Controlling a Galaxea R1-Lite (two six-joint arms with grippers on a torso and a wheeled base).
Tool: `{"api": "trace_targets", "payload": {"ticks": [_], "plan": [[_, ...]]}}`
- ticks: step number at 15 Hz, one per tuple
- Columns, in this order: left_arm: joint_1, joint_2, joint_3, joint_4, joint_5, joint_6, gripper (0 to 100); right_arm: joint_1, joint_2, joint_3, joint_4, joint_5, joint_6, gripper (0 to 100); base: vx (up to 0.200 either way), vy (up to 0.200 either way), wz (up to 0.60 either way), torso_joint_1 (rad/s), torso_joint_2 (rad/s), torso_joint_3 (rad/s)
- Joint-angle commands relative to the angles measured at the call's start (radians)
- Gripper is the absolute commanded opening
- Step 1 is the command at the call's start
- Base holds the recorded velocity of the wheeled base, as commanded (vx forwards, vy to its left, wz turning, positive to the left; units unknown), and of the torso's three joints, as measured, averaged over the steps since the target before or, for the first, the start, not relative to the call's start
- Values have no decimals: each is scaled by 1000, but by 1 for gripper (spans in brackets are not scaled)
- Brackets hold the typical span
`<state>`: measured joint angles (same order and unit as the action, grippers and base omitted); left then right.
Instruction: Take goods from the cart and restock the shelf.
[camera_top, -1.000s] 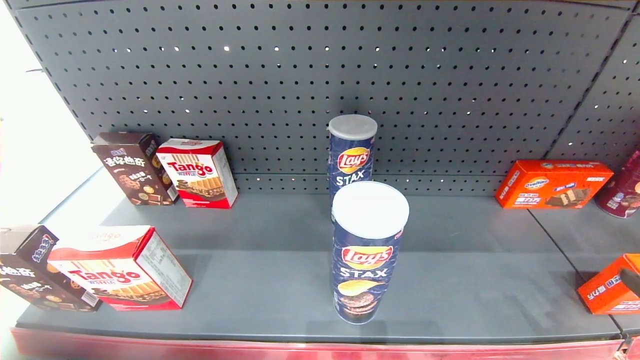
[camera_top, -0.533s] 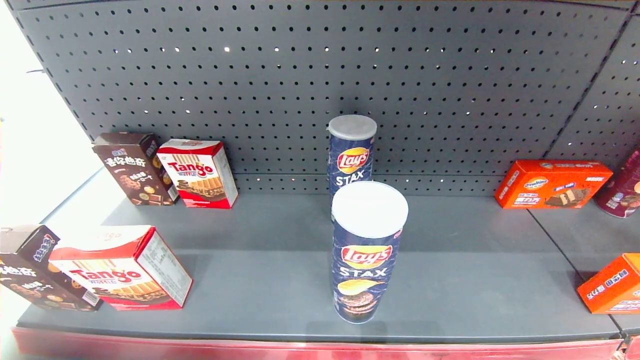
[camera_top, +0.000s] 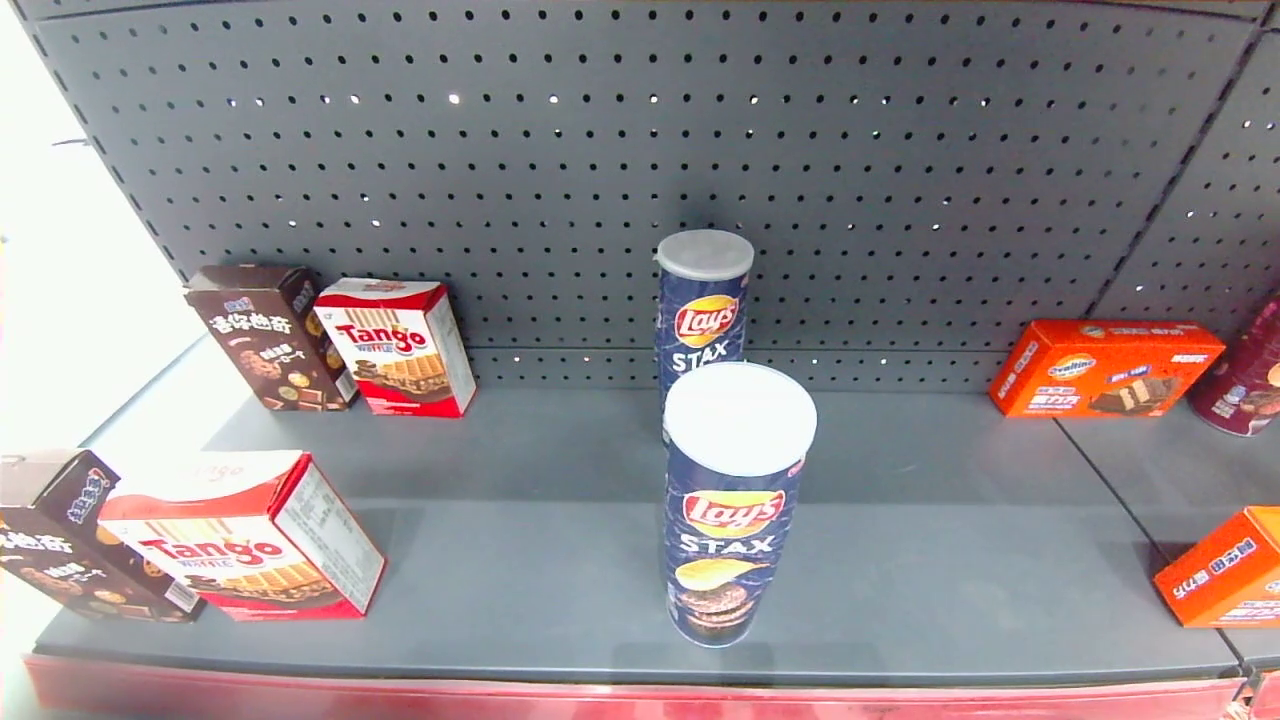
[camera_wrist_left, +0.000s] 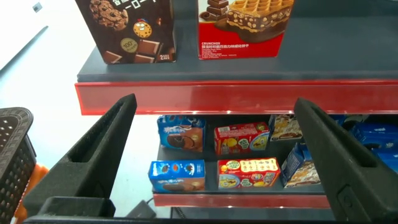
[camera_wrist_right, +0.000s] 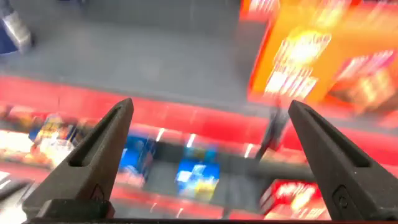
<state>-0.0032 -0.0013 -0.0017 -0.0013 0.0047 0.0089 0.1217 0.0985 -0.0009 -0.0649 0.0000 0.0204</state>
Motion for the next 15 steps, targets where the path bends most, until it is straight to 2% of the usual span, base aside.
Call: {"api": "trace_targets", "payload": {"ticks": [1,2,4,11,12,13,15], "plan": [[0,1,0,0,1,-1,100,1,6,1,16,-63,-83,100,0,0,0,0,0,0],[0,1,0,0,3,-3,100,1,4,1,23,-21,-73,100,0,0,0,0,0,0],[0,1,2,0,3,-3,100,-1,6,-1,69,-44,3,100,0,0,0,0,0,0],[0,1,0,0,6,-1,100,1,6,1,63,-40,-19,100,0,0,0,0,0,0],[2,1,0,1,6,-1,100,-37,17,-1,71,-40,-17,100,0,0,0,0,0,0],[0,1,0,0,6,-3,100,-120,6,-1,69,-40,-17,100,0,0,0,0,0,0],[2,1,0,0,5,-3,100,-116,-99,1,66,-38,-20,100,0,0,0,0,0,0]]}}
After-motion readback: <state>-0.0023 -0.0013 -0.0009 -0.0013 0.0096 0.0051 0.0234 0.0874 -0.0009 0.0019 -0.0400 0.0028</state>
